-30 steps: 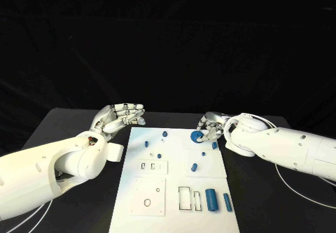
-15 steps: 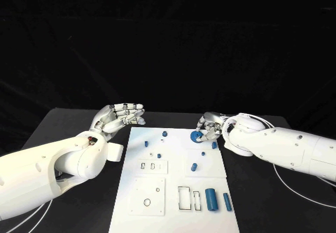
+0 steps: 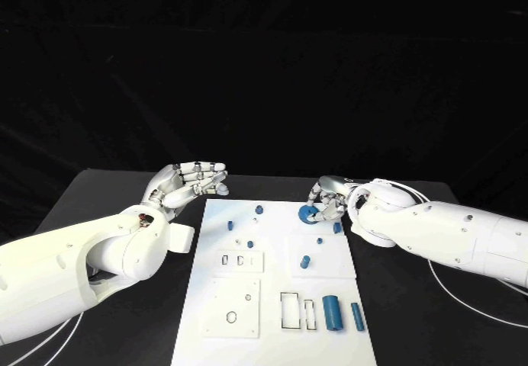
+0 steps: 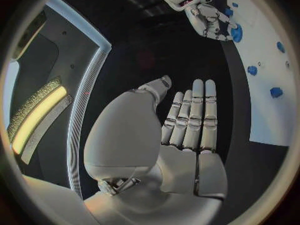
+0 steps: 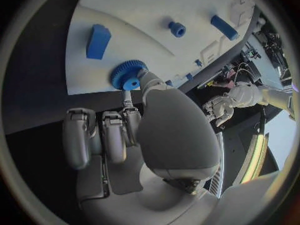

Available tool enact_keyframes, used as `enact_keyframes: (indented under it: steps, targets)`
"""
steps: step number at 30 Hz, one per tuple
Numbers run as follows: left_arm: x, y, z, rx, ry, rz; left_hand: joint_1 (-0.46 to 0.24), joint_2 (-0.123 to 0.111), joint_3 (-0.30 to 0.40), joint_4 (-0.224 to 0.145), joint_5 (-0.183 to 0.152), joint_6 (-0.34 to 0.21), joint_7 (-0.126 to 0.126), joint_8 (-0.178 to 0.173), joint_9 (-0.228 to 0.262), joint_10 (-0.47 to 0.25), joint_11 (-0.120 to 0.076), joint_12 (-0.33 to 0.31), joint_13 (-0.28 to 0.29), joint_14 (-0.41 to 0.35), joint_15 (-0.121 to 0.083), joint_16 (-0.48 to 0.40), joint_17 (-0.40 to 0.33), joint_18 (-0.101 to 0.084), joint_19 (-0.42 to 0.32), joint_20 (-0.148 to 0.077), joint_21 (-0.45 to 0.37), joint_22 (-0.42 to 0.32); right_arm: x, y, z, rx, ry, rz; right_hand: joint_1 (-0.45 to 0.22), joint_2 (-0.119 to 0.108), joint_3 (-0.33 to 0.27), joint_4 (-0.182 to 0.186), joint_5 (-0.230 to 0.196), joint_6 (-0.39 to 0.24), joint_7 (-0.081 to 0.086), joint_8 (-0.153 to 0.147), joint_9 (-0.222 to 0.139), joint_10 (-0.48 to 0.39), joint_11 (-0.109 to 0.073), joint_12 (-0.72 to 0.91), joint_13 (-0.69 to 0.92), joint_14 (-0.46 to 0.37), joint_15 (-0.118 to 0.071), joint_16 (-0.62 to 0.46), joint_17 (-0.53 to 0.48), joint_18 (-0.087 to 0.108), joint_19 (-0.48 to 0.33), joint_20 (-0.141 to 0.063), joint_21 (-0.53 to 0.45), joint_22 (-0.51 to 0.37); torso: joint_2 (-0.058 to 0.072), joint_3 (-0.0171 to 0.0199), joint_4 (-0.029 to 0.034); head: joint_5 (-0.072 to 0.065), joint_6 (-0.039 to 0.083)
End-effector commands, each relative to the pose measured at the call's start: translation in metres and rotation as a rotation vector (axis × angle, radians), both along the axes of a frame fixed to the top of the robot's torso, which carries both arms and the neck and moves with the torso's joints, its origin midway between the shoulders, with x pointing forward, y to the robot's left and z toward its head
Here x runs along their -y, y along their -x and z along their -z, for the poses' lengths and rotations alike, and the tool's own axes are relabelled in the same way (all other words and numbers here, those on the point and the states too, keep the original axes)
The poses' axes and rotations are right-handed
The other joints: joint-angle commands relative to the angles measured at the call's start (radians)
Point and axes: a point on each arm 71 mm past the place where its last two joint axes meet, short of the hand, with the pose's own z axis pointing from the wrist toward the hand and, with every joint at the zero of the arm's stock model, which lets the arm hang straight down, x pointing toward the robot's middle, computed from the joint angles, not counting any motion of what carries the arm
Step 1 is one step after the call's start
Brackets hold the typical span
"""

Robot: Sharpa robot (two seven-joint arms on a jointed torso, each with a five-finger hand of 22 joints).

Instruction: Assemble the parts on the task board

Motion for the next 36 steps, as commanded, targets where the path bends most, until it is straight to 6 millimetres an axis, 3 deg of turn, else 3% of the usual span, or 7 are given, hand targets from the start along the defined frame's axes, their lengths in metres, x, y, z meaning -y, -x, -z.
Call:
enact_keyframes:
  steps: [1, 11, 21, 27, 36]
  targets:
    - [0.002, 0.0, -0.001, 0.003, 0.01, 0.018, -0.012, 0.002, 0.0, 0.007, -0.003, -0.005, 0.017, -0.005, 0.001, -0.005, 0.0, -0.005, -0.001, -0.004, 0.001, 0.004, 0.001, 0.005, -0.006, 0.0, 0.005, 0.001, -0.006, 0.005, 0.0, 0.076, 0.047, -0.038, -0.006, -0.011, 0.014, 0.004, 0.033, 0.016, -0.004, 0.006, 0.006, 0.008, -0.004, 0.005, 0.105, 0.105, -0.008, 0.006, 0.263, -0.015, 0.026, -0.01, 0.006, 0.172, 0.0, -0.0005, 0.0003, 0.001, 0.003]
    - [0.002, 0.001, -0.001, -0.002, 0.008, 0.017, -0.011, 0.003, 0.001, 0.007, -0.003, -0.005, 0.017, -0.005, 0.001, -0.006, 0.0, -0.005, -0.001, -0.005, 0.001, 0.005, 0.002, 0.005, -0.007, 0.001, 0.006, 0.002, -0.03, 0.02, -0.014, 0.225, 0.036, -0.1, -0.014, -0.022, 0.037, 0.003, 0.072, 0.023, -0.007, 0.011, 0.006, 0.013, -0.007, 0.007, 0.109, 0.105, -0.01, 0.006, 0.263, -0.018, 0.034, -0.013, 0.015, 0.182, 0.0, -0.0008, 0.0006, 0.002, 0.007]
    - [0.002, 0.001, -0.001, 0.001, 0.006, 0.011, -0.008, 0.005, 0.003, 0.005, -0.003, -0.005, 0.016, -0.005, 0.001, -0.006, 0.0, -0.005, -0.001, -0.006, 0.0, 0.006, 0.002, 0.006, -0.008, 0.001, 0.009, 0.003, -0.089, 0.041, -0.026, 0.324, 0.03, -0.23, -0.019, -0.025, 0.039, 0.005, 0.077, 0.022, -0.006, 0.011, 0.005, 0.015, -0.006, 0.01, 0.111, 0.105, -0.01, 0.006, 0.263, -0.02, 0.039, -0.013, 0.022, 0.188, 0.001, -0.0008, 0.0003, -0.002, 0.009]
    - [0.004, 0.001, -0.001, 0.002, 0.008, 0.015, -0.008, 0.005, 0.003, 0.005, -0.003, -0.005, 0.016, -0.005, 0.001, -0.006, 0.0, -0.005, -0.001, -0.006, 0.0, 0.006, 0.002, 0.006, -0.008, 0.001, 0.009, 0.003, -0.118, 0.044, -0.023, 0.337, 0.031, -0.272, -0.018, -0.024, 0.045, 0.003, 0.08, 0.022, -0.006, 0.011, 0.005, 0.016, -0.007, 0.01, 0.112, 0.105, -0.01, 0.006, 0.263, -0.02, 0.039, -0.014, 0.021, 0.188, 0.001, -0.0016, 0.0026, 0.0, 0.01]
    - [0.005, 0.001, -0.001, 0.002, 0.009, 0.018, -0.008, 0.005, 0.003, 0.005, -0.003, -0.005, 0.016, -0.005, 0.001, -0.006, 0.0, -0.005, -0.001, -0.006, 0.0, 0.006, 0.002, 0.006, -0.008, 0.001, 0.009, 0.003, -0.132, 0.041, -0.009, 0.306, 0.047, -0.278, -0.018, -0.024, 0.048, 0.003, 0.08, 0.021, -0.006, 0.011, 0.005, 0.015, -0.007, 0.009, 0.111, 0.105, -0.01, 0.006, 0.263, -0.02, 0.039, -0.014, 0.021, 0.188, 0.001, -0.0012, 0.0019, 0.004, 0.006]
